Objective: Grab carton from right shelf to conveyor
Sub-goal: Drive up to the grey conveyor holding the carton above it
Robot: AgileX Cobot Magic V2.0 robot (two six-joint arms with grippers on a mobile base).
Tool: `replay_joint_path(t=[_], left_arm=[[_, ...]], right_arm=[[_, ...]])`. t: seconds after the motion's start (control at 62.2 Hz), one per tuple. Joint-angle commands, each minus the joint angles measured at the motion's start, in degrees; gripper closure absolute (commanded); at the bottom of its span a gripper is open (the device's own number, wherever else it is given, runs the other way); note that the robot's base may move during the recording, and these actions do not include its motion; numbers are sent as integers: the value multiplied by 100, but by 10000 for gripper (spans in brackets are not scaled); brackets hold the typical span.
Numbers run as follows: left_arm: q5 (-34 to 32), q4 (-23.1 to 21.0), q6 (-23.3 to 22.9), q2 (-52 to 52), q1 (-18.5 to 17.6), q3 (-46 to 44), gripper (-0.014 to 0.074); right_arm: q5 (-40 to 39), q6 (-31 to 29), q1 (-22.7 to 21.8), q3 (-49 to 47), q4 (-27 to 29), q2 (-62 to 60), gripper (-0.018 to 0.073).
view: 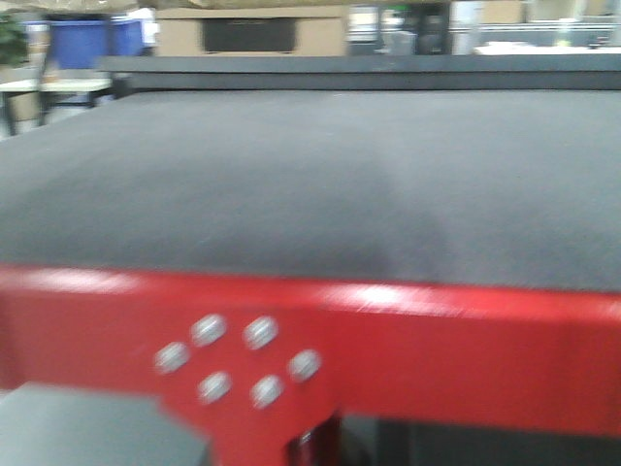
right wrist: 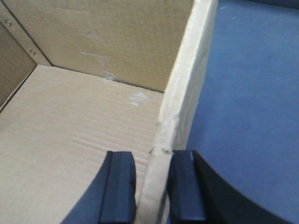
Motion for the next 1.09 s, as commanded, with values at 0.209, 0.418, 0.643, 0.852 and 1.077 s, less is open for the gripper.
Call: replay_joint_path(t=[0.209,0.418,0.643,0.852,1.077], left_arm=[[57,986,53,-87,85,-28,606],[57,986,53,-87,85,-28,606],[57,985,53,-35,85,-28,606],[57,985,53,54,85,-28,606],[57,985,53,62,85,-28,606]], right_arm=[[-83,-149,-67,-50,-284,-157,629],[-83,-149,-67,-50,-284,-157,629],[-83,-149,-67,-50,-284,-157,629],[-83,-149,-67,-50,-284,-157,629],[-83,-149,-67,-50,-284,-157,629]])
